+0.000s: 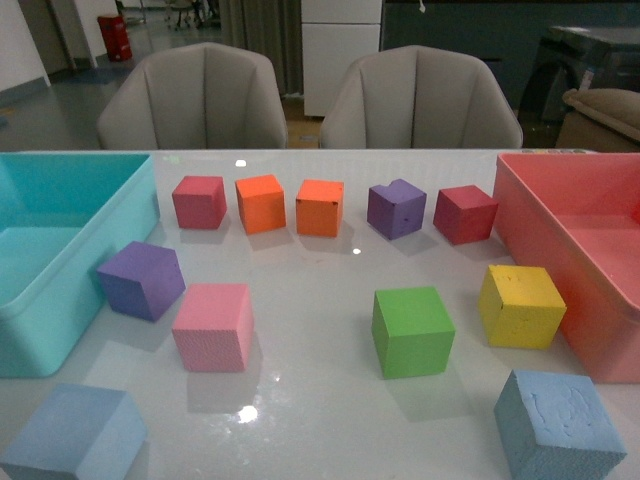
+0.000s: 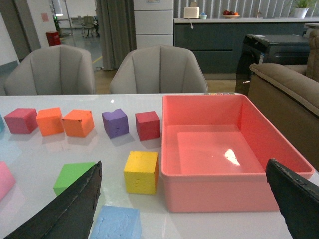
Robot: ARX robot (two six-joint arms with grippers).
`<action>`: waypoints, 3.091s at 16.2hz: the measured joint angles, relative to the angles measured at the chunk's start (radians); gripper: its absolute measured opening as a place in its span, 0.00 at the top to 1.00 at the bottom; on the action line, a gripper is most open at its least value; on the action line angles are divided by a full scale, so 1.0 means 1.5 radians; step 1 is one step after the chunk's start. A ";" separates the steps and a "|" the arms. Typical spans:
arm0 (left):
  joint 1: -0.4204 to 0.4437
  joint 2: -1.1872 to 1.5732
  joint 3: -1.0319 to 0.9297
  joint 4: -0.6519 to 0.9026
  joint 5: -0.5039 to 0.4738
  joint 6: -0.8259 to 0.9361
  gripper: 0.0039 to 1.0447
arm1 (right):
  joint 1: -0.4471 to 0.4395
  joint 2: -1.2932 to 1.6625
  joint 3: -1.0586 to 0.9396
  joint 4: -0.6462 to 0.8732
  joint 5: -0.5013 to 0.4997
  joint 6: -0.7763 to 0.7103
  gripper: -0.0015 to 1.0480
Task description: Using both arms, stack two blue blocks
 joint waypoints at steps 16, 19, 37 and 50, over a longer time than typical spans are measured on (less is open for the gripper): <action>0.000 0.000 0.000 0.000 0.000 0.000 0.06 | 0.000 0.000 0.000 0.000 0.000 0.000 0.06; 0.000 0.000 0.000 0.000 0.000 0.000 0.06 | 0.000 0.000 0.000 0.000 0.000 0.000 0.06; 0.001 0.000 0.000 0.000 0.000 0.000 0.06 | 0.024 0.516 0.247 0.205 0.138 0.000 0.06; 0.001 0.000 0.000 0.000 0.000 0.000 0.06 | 0.132 0.931 0.347 0.126 0.002 0.125 0.06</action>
